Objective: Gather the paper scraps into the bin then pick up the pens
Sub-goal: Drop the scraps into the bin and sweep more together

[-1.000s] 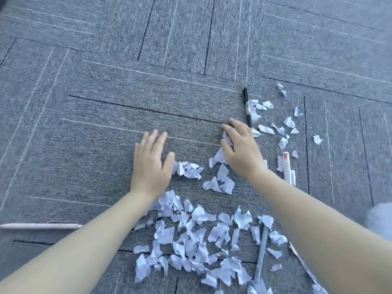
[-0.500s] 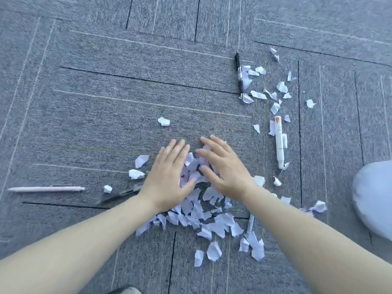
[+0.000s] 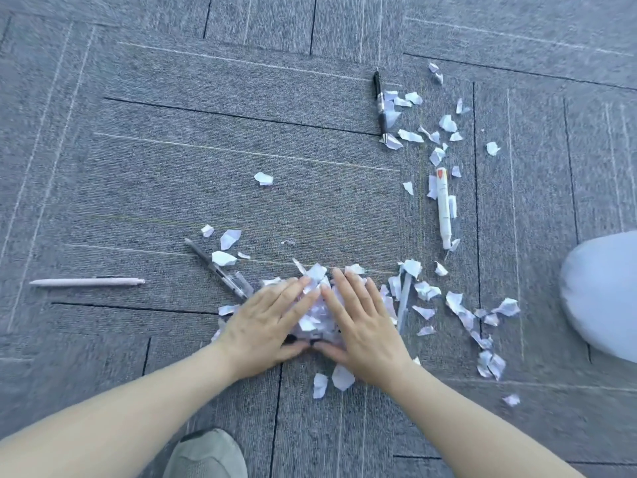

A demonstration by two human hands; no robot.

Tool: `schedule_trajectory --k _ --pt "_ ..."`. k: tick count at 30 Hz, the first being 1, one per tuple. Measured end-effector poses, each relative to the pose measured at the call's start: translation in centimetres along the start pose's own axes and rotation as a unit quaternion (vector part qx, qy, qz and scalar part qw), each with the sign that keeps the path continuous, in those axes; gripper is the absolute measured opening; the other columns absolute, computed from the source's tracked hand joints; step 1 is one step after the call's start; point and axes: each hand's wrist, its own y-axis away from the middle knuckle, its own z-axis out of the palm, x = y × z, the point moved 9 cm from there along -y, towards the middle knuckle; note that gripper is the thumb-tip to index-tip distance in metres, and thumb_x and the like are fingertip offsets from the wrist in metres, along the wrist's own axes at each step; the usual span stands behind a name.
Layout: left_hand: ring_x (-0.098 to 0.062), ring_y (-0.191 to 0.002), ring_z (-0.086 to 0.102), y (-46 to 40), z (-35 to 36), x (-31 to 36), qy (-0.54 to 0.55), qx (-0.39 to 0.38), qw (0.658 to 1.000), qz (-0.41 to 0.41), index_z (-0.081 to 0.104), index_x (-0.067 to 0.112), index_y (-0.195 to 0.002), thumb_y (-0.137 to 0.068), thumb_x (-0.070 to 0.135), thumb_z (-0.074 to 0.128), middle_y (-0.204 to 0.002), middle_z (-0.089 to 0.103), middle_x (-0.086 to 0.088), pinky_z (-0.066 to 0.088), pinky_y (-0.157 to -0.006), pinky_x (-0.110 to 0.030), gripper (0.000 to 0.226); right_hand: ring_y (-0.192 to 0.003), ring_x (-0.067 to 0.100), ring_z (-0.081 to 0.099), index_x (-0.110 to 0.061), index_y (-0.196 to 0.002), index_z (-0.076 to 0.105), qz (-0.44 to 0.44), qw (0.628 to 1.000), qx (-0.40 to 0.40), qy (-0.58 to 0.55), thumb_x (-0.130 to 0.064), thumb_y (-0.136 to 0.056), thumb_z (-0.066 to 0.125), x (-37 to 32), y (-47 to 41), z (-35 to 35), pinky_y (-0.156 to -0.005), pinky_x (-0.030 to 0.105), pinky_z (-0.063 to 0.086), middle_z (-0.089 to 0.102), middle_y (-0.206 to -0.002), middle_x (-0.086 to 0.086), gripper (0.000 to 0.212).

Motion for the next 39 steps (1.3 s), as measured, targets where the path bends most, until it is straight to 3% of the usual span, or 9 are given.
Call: schedule_trajectory --k 7,10,13,16,19,22,29,34,39 --pt "-0.025 -0.067 0.054 -5.9 -3.6 -1.4 -0.040 0.068 0.997 0.025 0.055 0.009 -0.099 -0.082 0.017 0.043 -0.079 0.058 -0.007 0.046 -0.054 -0.035 0.023 -0.086 0.027 0.054 -0.011 -0.101 0.060 0.018 0.994 0.106 -0.017 -0.019 -0.077 0.062 1.2 -4.8 -3.2 -0.067 0.036 0.046 0.055 -0.104 0.007 0.026" --pt "-0.029 -0.058 0.059 -7.7 -4.2 -1.7 -0.001 0.002 1.000 -0.014 0.043 0.013 -0.088 -0.080 0.016 0.041 -0.069 0.059 -0.008 0.047 -0.045 -0.034 0.009 -0.062 0.031 0.055 -0.008 -0.084 0.051 0.045 0.996 0.037 -0.064 -0.007 -0.076 0.063 2.1 -6.2 -4.2 -0.043 0.026 0.027 0.055 -0.081 0.009 0.015" --pt "-0.033 -0.079 0.062 -8.8 -4.6 -2.2 0.090 -0.069 0.989 -0.092 0.045 0.016 -0.095 -0.083 0.008 0.051 -0.086 0.062 -0.010 0.049 -0.062 -0.039 0.016 -0.068 0.032 0.049 -0.011 -0.086 0.041 0.122 0.981 -0.018 -0.150 -0.009 -0.088 0.052 3.9 -6.4 -5.5 -0.052 0.034 0.028 0.049 -0.084 0.003 0.011" --pt "-0.031 -0.075 0.057 -10.7 -8.7 -1.4 0.173 -0.007 0.980 -0.095 0.039 0.024 -0.083 -0.086 0.010 0.054 -0.073 0.053 0.002 0.041 -0.059 -0.035 0.021 -0.070 0.032 0.047 -0.014 -0.080 0.037 0.163 0.959 0.044 -0.226 -0.010 -0.086 0.051 5.2 -6.3 -9.8 -0.058 0.040 0.038 0.049 -0.075 0.003 0.016" --pt "-0.029 -0.064 0.055 -13.6 -14.3 0.8 0.157 0.085 0.984 -0.026 0.051 0.018 -0.086 -0.089 0.025 0.049 -0.067 0.049 0.007 0.032 -0.053 -0.028 0.008 -0.069 0.029 0.050 -0.020 -0.079 0.040 0.189 0.940 0.137 -0.249 -0.015 -0.086 0.052 6.9 -5.8 -15.8 -0.060 0.043 0.044 0.054 -0.073 0.002 0.015" --pt "-0.027 -0.060 0.059 -17.3 -20.3 3.8 0.110 0.161 0.980 0.046 0.055 0.011 -0.089 -0.085 0.037 0.040 -0.067 0.055 0.000 0.032 -0.053 -0.025 0.030 -0.065 0.028 0.050 -0.016 -0.080 0.046 0.191 0.921 0.230 -0.252 -0.015 -0.087 0.053 9.3 -4.5 -23.0 -0.059 0.043 0.046 0.055 -0.068 -0.001 0.010" --pt "-0.028 -0.056 0.054 -27.6 -31.6 18.8 0.104 0.239 0.935 0.240 0.055 0.010 -0.088 -0.081 0.035 0.036 -0.062 0.052 0.002 0.031 -0.051 -0.026 0.032 -0.060 0.025 0.049 -0.014 -0.081 0.057 0.294 0.830 0.406 -0.244 -0.019 -0.083 0.050 18.4 5.8 -37.7 -0.053 0.032 0.038 0.053 -0.060 -0.002 0.009" --pt "-0.029 -0.054 0.049 -33.5 -31.3 32.4 0.151 0.203 0.912 0.323 0.048 0.013 -0.080 -0.079 0.040 0.029 -0.058 0.047 0.002 0.039 -0.049 -0.035 0.033 -0.050 0.017 0.059 -0.011 -0.081 0.057 0.423 0.717 0.497 -0.245 -0.016 -0.090 0.049 24.5 17.9 -40.5 -0.049 0.026 0.039 0.056 -0.061 0.004 0.014" --pt "-0.026 -0.060 0.045 -36.5 -25.2 41.1 0.192 0.102 0.913 0.346 0.038 0.027 -0.078 -0.086 0.028 0.037 -0.067 0.045 0.003 0.021 -0.053 -0.024 0.009 -0.043 0.003 0.057 -0.010 -0.078 0.058 0.523 0.636 0.506 -0.257 -0.014 -0.092 0.047 28.6 25.9 -37.2 -0.042 0.020 0.039 0.056 -0.063 0.001 0.018"
